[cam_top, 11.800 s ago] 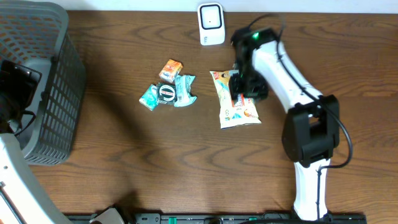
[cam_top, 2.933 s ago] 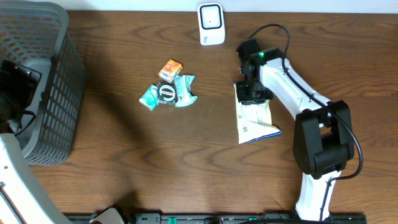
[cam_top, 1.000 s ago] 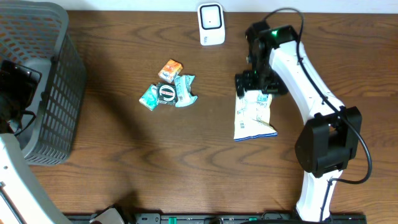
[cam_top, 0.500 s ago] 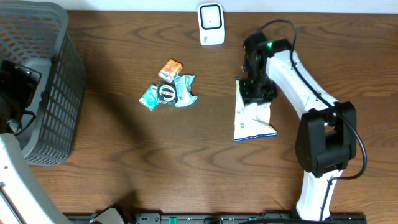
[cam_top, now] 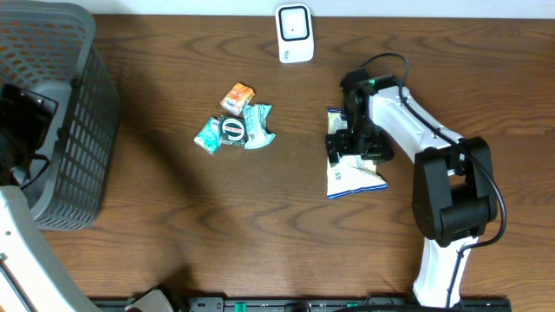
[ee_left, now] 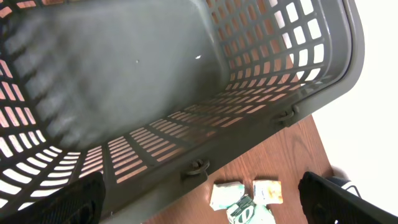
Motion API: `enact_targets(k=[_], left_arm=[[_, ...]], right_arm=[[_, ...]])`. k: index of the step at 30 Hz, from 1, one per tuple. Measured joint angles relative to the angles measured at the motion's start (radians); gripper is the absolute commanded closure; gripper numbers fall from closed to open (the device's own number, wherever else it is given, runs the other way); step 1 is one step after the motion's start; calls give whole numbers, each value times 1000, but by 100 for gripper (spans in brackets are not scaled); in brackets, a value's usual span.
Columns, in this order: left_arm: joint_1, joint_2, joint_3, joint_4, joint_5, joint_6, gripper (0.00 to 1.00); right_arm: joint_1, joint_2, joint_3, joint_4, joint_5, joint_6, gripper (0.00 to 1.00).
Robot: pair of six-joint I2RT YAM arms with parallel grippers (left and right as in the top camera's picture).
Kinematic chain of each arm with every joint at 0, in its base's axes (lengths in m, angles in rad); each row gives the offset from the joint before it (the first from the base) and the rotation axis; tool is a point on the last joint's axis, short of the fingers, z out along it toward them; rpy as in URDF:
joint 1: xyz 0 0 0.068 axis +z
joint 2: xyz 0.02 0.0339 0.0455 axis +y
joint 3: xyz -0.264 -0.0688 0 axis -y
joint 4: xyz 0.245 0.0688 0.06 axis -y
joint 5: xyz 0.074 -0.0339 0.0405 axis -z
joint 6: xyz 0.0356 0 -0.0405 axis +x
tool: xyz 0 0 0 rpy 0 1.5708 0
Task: Scan the item barcode
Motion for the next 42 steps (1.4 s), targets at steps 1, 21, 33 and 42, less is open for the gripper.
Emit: enact_targets(k=[1,21,33,42], left_arm=[[0,0,0,0,0,0,2],[0,0,0,0,0,0,2],[0,0,0,0,0,0,2],[0,0,0,0,0,0,2]], right_arm=[[-1,0,23,-19,2,0,1],[21,-2,94,-64,15,4,71],[29,-17,-64,37,79,84,18],[26,-10,105,-60,92,85,16]])
